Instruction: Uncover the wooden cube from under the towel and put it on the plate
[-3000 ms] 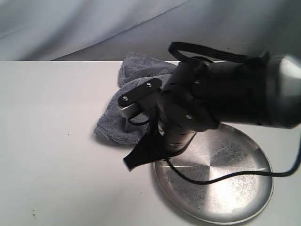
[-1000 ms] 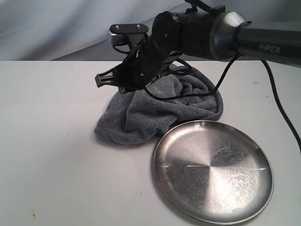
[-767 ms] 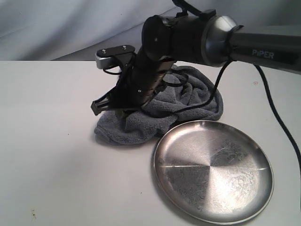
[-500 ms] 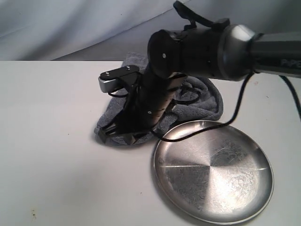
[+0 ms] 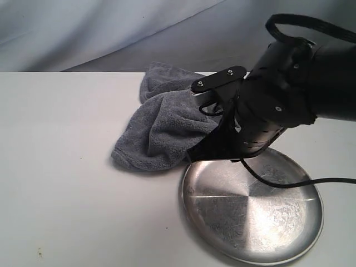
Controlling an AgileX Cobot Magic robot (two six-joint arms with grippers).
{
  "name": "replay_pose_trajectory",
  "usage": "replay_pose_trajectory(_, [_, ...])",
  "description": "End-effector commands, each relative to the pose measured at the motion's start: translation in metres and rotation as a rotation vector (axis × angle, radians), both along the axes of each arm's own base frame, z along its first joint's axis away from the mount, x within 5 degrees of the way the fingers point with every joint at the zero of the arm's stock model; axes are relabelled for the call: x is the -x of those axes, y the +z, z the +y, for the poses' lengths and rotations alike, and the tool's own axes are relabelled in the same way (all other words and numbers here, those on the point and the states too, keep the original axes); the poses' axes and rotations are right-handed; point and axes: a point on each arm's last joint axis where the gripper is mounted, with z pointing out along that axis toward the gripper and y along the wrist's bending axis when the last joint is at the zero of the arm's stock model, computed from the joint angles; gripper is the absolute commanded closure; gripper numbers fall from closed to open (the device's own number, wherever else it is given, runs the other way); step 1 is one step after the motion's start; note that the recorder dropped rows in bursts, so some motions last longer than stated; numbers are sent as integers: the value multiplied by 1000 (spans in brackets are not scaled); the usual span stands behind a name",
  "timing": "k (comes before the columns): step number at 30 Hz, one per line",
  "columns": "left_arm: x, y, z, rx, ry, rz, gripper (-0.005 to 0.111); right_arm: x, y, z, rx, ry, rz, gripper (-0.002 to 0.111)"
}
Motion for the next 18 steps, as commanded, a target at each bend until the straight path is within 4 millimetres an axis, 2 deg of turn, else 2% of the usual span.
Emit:
replay_pose_trajectory(1, [0, -1, 0, 4, -5, 1, 107, -9, 0, -5, -81, -128, -123, 108])
replay_pose_trajectory(6, [0, -1, 0, 4, -5, 1, 107, -15, -5, 1, -329, -189, -82, 108])
replay_pose_trajectory(10, [0, -1, 0, 4, -5, 1, 107, -20, -22, -16, -421, -268, -37, 108])
replay_pose_trajectory(18, [0, -1, 0, 4, -5, 1, 107, -39, -21, -34, -451, -241, -79, 108])
